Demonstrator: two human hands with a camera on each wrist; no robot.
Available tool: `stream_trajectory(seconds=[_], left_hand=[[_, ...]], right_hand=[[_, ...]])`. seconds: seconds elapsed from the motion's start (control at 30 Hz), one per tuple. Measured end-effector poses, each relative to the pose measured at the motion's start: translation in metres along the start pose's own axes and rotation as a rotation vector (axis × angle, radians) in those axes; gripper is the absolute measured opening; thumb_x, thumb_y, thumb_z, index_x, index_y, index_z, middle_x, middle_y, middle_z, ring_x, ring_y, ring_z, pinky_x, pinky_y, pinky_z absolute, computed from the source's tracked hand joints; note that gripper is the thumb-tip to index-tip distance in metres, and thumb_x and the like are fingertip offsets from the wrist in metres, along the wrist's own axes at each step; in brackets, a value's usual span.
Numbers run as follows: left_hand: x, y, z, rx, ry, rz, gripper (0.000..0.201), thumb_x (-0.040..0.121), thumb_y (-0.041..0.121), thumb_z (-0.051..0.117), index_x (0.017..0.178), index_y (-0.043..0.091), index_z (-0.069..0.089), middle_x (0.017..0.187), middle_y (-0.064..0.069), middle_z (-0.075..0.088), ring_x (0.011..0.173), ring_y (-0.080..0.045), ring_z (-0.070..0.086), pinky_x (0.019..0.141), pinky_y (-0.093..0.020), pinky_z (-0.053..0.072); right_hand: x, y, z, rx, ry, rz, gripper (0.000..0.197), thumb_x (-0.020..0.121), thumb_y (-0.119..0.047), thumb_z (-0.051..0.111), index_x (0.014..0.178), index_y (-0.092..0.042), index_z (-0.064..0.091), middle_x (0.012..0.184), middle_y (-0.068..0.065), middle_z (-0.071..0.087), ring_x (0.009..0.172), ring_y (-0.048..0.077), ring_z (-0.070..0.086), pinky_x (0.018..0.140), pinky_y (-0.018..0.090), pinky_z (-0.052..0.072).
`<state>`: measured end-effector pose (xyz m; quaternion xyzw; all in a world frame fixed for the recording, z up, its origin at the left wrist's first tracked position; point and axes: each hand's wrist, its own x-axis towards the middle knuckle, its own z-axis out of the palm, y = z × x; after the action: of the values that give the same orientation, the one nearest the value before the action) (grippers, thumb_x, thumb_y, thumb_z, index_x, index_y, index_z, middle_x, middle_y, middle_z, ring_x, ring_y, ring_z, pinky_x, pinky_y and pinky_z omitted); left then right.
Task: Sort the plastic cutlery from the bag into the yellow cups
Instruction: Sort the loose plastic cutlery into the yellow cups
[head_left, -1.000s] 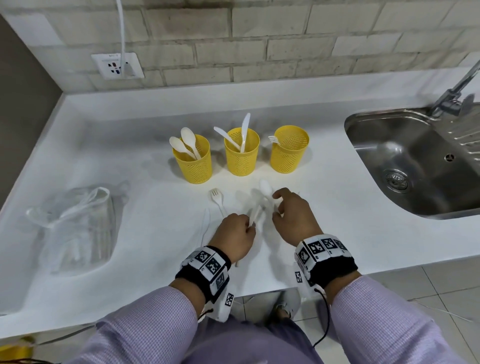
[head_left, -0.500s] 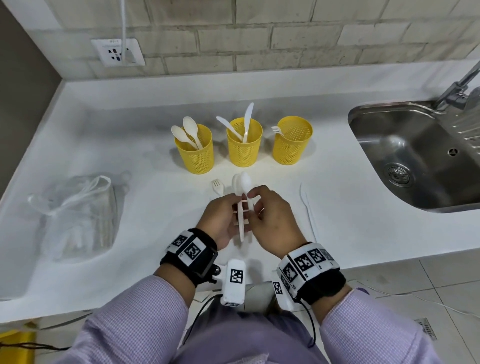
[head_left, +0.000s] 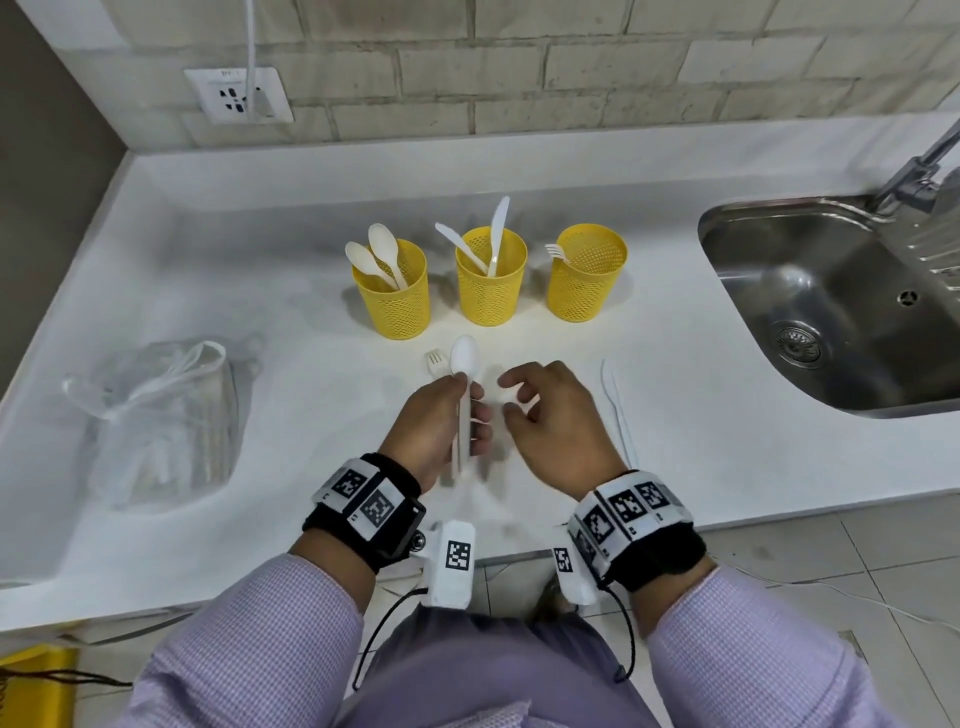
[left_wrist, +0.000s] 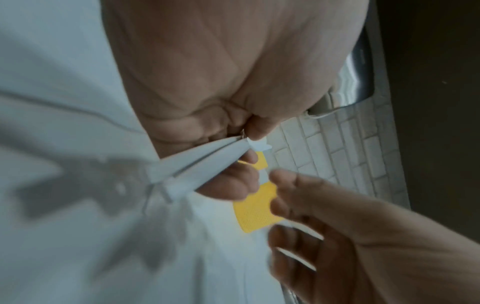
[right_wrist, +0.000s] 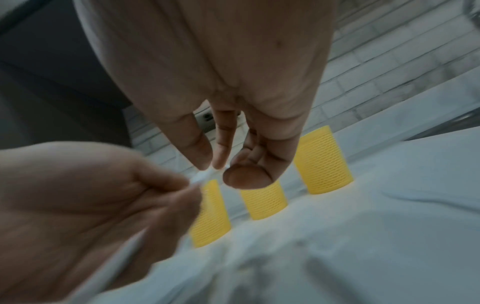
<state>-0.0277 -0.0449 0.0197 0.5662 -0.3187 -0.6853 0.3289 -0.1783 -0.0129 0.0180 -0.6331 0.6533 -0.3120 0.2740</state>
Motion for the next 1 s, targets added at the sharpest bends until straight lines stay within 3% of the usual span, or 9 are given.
stream_trajectory(seconds=[0.07,0.13,0.23,0.33,0.47,0.7,0.8,1.0], left_hand=[[0.005,0.001,-0.009,0.082,0.058,0.043,0.032,0.109,0.030,0.040,0.088,0.011,0.056,0.066,-0.004,0.050,0.050,-0.017,0.044,0.049,-0.027,0.038],[0.009,0.004,-0.023,0.163,0.130,0.065,0.035,0.107,0.035,0.044,0.083,0.013,0.054,0.061,0.000,0.044,0.049,-0.016,0.037,0.050,-0.027,0.031],[0.012,0.007,-0.048,0.427,0.241,0.127,0.035,0.102,0.040,0.054,0.079,0.014,0.057,0.064,0.001,0.052,0.057,-0.020,0.047,0.059,-0.031,0.036],[0.009,0.007,-0.069,0.754,0.332,0.166,0.030,0.097,0.039,0.061,0.081,0.015,0.054,0.077,0.000,0.057,0.070,-0.017,0.053,0.062,-0.031,0.036],[0.003,-0.001,-0.084,0.887,0.368,0.135,0.032,0.092,0.034,0.069,0.080,0.018,0.044,0.081,0.004,0.052,0.069,-0.009,0.049,0.058,-0.024,0.033],[0.000,-0.017,-0.079,0.983,0.291,0.139,0.031,0.084,0.025,0.078,0.086,0.015,0.050,0.084,0.003,0.060,0.079,-0.018,0.058,0.072,-0.028,0.042],[-0.001,-0.021,-0.077,0.994,0.284,0.130,0.032,0.081,0.021,0.080,0.095,0.011,0.053,0.090,0.002,0.063,0.085,-0.020,0.061,0.076,-0.028,0.046],[-0.003,-0.029,-0.071,1.083,0.266,0.161,0.021,0.086,0.012,0.072,0.093,0.014,0.052,0.092,0.004,0.062,0.090,-0.022,0.063,0.085,-0.032,0.053]], right_hand=[[0.005,0.015,-0.013,-0.067,0.023,0.056,0.025,0.092,-0.011,0.064,0.114,-0.020,0.067,0.103,0.003,0.054,0.072,0.005,0.053,0.076,0.016,0.038],[0.010,0.033,-0.026,-0.148,0.013,0.135,0.025,0.092,-0.011,0.063,0.116,-0.017,0.066,0.109,0.007,0.054,0.079,0.010,0.056,0.084,0.022,0.042],[0.014,0.058,-0.040,-0.257,0.013,0.283,0.030,0.094,-0.013,0.061,0.124,-0.013,0.061,0.122,0.014,0.050,0.099,0.032,0.064,0.096,0.041,0.051],[0.017,0.075,-0.049,-0.363,0.013,0.438,0.039,0.095,-0.018,0.062,0.131,-0.006,0.053,0.131,0.019,0.046,0.104,0.043,0.063,0.093,0.044,0.051],[0.020,0.089,-0.049,-0.458,-0.048,0.556,0.046,0.096,-0.028,0.064,0.131,-0.002,0.048,0.131,0.021,0.049,0.118,0.044,0.057,0.095,0.046,0.048],[0.021,0.086,-0.036,-0.482,-0.056,0.494,0.033,0.096,-0.009,0.056,0.128,-0.002,0.052,0.124,0.020,0.060,0.116,0.040,0.059,0.093,0.040,0.048],[0.021,0.076,-0.032,-0.432,-0.054,0.443,0.035,0.092,-0.010,0.060,0.125,-0.003,0.054,0.118,0.019,0.064,0.112,0.038,0.061,0.088,0.038,0.049],[0.024,0.053,-0.022,-0.266,0.026,0.360,0.032,0.083,-0.018,0.067,0.115,-0.012,0.062,0.098,0.009,0.071,0.093,0.030,0.067,0.080,0.034,0.053]])
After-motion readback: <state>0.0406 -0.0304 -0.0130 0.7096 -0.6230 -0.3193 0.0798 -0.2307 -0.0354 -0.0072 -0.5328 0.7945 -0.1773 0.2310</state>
